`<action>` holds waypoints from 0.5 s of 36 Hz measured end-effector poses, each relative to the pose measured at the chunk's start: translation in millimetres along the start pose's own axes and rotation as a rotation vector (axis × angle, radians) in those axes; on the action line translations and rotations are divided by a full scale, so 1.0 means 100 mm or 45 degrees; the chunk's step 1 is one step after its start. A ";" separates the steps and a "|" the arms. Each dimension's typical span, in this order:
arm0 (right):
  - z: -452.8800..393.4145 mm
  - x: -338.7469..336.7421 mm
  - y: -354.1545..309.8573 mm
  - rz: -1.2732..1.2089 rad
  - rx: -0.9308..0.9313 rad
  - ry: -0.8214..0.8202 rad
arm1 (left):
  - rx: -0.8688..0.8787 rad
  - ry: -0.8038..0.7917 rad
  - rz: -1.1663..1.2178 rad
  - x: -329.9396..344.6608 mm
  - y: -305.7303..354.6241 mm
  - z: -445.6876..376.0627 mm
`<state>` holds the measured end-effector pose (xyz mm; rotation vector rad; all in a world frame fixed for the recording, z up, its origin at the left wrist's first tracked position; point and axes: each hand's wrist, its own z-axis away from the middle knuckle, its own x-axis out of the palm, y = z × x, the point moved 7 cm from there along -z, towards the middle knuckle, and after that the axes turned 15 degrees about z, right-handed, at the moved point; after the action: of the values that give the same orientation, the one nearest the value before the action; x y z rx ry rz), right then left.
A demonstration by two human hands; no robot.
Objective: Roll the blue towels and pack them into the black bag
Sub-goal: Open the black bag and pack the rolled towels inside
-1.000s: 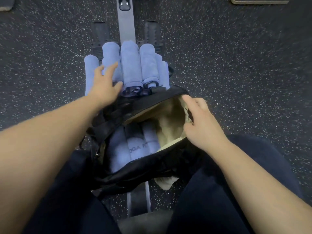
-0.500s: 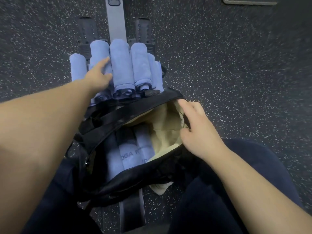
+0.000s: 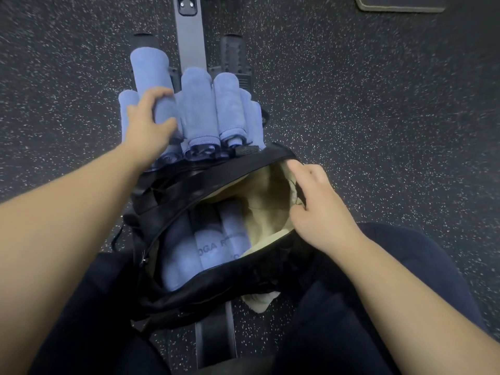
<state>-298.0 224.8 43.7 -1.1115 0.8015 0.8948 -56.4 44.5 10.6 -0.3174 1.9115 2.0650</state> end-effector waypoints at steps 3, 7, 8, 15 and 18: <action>0.00 0.00 -0.01 0.002 -0.003 0.002 | 0.119 0.008 0.075 -0.11 0.14 0.17; 0.01 0.00 -0.02 0.024 0.005 0.008 | 0.130 0.009 0.207 -0.29 0.20 0.37; 0.02 0.00 -0.02 0.028 0.005 0.010 | 0.136 -0.014 0.248 -0.31 0.23 0.44; 0.05 0.02 -0.03 0.074 0.007 0.025 | 0.138 -0.214 0.659 -0.42 0.46 0.95; 0.06 0.02 -0.04 0.102 0.008 0.024 | 0.093 -0.269 0.777 -0.38 0.54 1.23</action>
<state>-292.8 230.5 45.2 -1.0901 0.8689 0.9490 -35.5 160.5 85.4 0.5493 2.1165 2.2462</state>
